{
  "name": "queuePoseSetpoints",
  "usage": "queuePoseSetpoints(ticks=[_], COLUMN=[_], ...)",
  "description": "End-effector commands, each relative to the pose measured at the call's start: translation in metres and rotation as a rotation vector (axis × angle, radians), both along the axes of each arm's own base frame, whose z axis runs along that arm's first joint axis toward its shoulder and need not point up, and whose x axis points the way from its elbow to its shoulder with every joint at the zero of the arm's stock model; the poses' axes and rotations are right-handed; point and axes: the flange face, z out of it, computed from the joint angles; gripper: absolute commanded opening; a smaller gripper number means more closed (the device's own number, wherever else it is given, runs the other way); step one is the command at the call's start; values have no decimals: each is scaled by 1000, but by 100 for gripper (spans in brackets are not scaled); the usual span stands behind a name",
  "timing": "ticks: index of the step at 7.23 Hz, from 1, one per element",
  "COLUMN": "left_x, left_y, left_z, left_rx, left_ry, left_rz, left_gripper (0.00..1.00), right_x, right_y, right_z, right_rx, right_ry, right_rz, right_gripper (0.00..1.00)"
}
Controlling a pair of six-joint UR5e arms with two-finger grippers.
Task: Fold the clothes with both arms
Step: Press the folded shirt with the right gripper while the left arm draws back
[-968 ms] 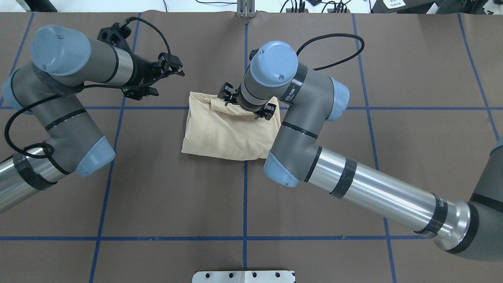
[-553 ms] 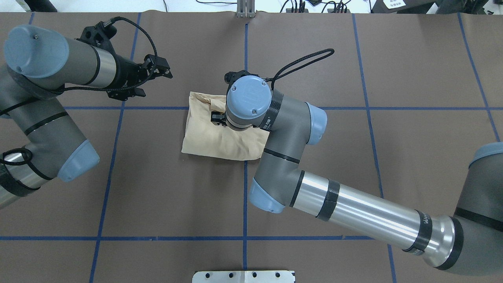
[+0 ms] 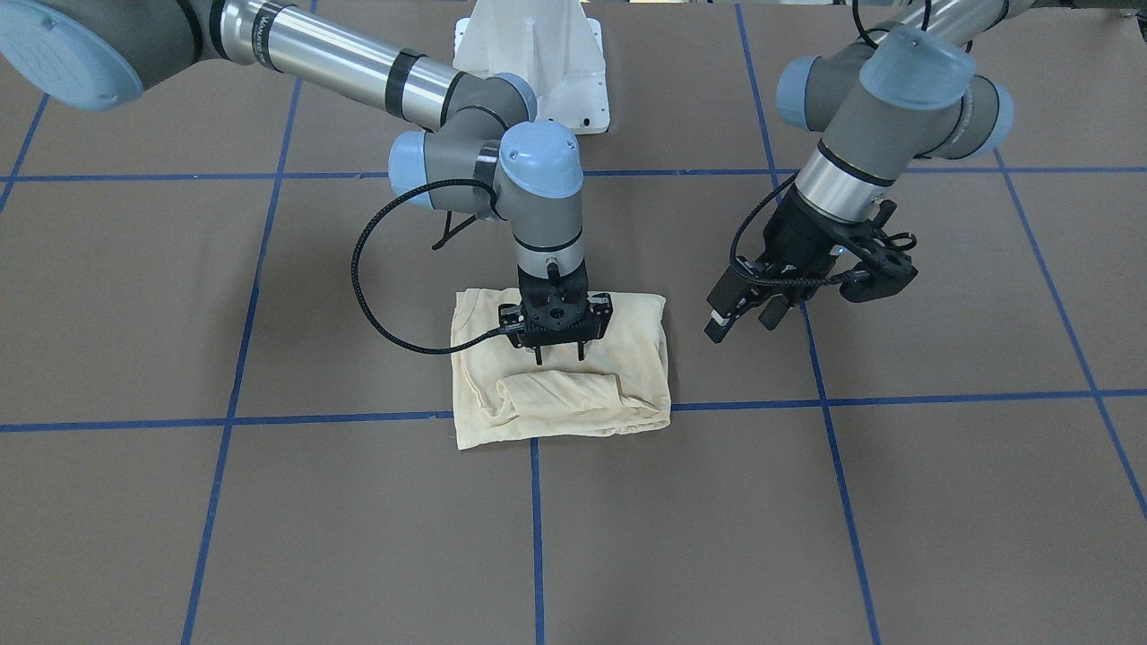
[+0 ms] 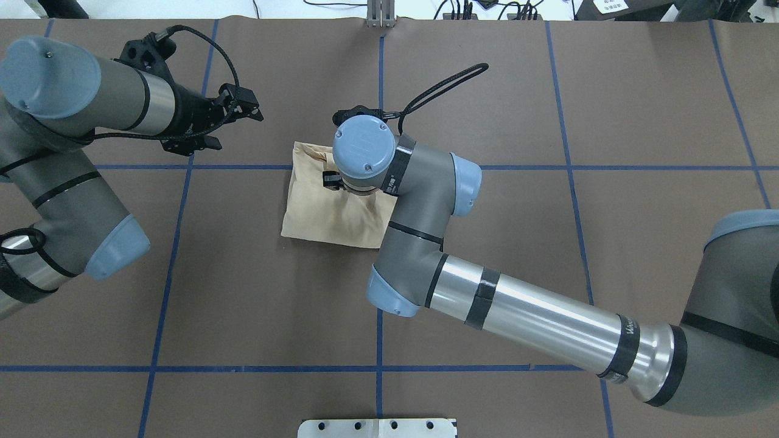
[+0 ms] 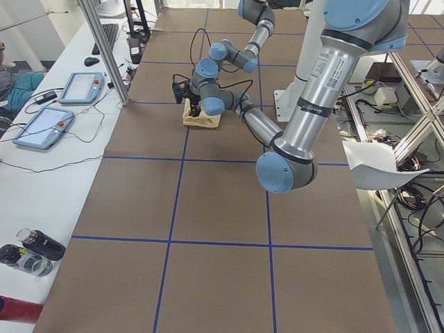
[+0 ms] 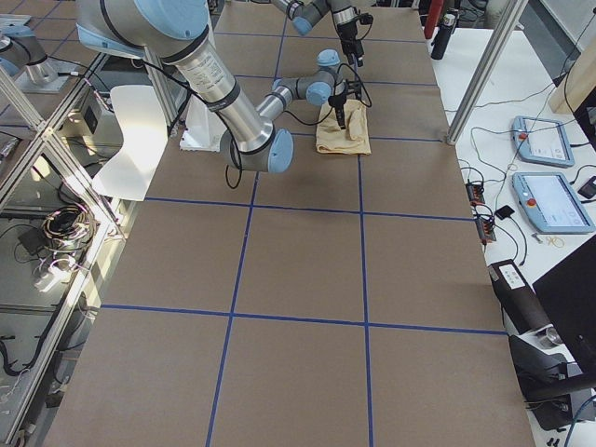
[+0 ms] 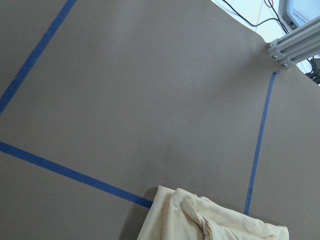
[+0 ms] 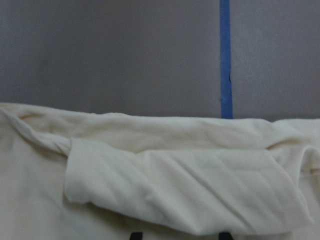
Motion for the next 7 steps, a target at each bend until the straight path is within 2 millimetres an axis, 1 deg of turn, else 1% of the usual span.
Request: queuePoseSetpoints(ticks=[1,2,3,4,5,6,7], left_x=[-1,-1,-1,-1,-1,-5,-11], left_y=[0,0,0,0,0,-2,-6], left_z=[5,4,4,5,5,5,5], left_rx=[-5,-4,-4,-5,-5,-4,-5], left_ry=[-5,-4,-5,-5,-6,-7,-5], left_rz=[-2,-2,-3,-2,-3,-10,-18], left_gripper=[100,100,100,100,100,100,100], right_x=[1,3,13,27,34,42,60], right_y=[-33,-54,-77,-94,-102,-109,-120], right_z=[1,-1,-3,-1,-4,-9,-19], right_rx=[9,-2,10,22,26,24,5], right_ry=[40,58,57,53,51,43,8], right_rz=[13,33,51,65,71,76,66], right_gripper=[57,54,54,57,62,79,99])
